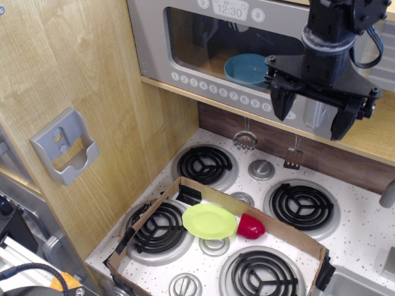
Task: Open microwave
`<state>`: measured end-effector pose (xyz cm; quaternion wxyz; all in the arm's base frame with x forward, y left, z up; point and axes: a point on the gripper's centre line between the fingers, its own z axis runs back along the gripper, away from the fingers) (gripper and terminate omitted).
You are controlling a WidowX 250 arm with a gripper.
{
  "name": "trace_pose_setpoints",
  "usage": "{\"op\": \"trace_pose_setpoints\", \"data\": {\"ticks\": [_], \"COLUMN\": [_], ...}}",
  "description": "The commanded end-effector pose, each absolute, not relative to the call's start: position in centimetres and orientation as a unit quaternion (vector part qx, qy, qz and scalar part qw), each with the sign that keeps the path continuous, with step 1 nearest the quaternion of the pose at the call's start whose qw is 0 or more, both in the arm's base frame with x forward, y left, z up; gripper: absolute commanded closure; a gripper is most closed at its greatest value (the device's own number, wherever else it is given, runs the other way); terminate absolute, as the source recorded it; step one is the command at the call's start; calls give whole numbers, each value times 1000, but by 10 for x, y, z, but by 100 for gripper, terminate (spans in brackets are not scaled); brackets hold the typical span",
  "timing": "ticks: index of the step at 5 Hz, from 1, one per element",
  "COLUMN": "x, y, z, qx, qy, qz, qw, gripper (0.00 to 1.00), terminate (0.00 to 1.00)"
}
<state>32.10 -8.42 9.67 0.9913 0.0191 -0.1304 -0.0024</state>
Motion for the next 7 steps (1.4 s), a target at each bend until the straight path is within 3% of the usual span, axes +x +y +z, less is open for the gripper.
{"op": "trace_pose_setpoints", "data": {"ticks": [1, 5, 6, 7], "x": [340, 374, 370, 359], "y": [-79, -65, -66, -67], "z": [103, 115, 110, 105], "qx": [18, 32, 32, 34], "qy": [-154, -166, -173, -177], "qz": [-20, -34, -21, -3], "qw": [988, 985, 984, 984], "gripper": [0, 0, 100, 100], "terminate": [0, 0, 0, 0]}}
